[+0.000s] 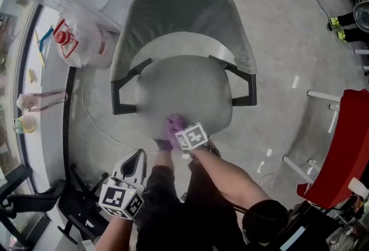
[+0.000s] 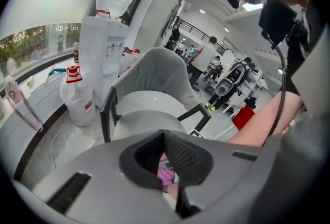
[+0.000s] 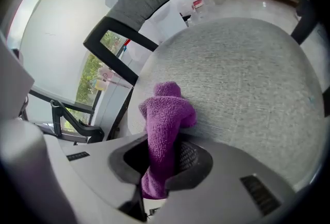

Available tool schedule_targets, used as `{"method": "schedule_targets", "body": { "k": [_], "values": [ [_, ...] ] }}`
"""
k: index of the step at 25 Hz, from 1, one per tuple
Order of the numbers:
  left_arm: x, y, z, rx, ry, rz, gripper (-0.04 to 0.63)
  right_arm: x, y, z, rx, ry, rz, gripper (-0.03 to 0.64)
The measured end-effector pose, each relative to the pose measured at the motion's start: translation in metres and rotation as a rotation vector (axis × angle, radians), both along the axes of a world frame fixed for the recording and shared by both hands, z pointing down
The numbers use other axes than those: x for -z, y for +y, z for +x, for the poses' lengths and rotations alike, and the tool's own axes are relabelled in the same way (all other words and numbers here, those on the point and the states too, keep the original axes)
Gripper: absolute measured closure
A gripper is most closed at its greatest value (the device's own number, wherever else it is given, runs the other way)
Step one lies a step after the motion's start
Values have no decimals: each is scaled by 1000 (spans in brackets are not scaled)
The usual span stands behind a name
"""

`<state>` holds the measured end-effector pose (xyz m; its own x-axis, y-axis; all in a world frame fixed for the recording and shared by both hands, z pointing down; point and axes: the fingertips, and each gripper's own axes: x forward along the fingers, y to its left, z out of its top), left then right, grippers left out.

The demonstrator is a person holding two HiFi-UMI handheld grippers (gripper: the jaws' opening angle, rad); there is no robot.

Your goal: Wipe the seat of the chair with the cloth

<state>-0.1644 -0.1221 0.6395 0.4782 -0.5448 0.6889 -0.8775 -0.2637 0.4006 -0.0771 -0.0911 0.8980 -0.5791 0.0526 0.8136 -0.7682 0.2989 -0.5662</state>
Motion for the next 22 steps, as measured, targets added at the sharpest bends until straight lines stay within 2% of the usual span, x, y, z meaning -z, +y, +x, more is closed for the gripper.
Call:
{"method": "schedule_targets", "body": {
  "k": [6, 9, 14, 18, 22],
  "values": [
    [-1, -4, 26, -47, -33, 0, 589, -1, 2, 56, -48, 33, -6, 545],
    [0, -6, 46, -58, -26, 1, 589, 0, 2, 86, -65, 55, 1, 543],
    [-6, -3, 77, -125, -18, -4, 589, -3, 2, 130, -66, 102, 15, 537],
    [-6, -7, 91, -113, -16, -6, 589, -4, 2, 166, -96, 134, 14, 537],
    [-3, -12, 104, -138, -18, 6, 589, -6, 3, 197, -106, 165, 15, 537]
  ]
}}
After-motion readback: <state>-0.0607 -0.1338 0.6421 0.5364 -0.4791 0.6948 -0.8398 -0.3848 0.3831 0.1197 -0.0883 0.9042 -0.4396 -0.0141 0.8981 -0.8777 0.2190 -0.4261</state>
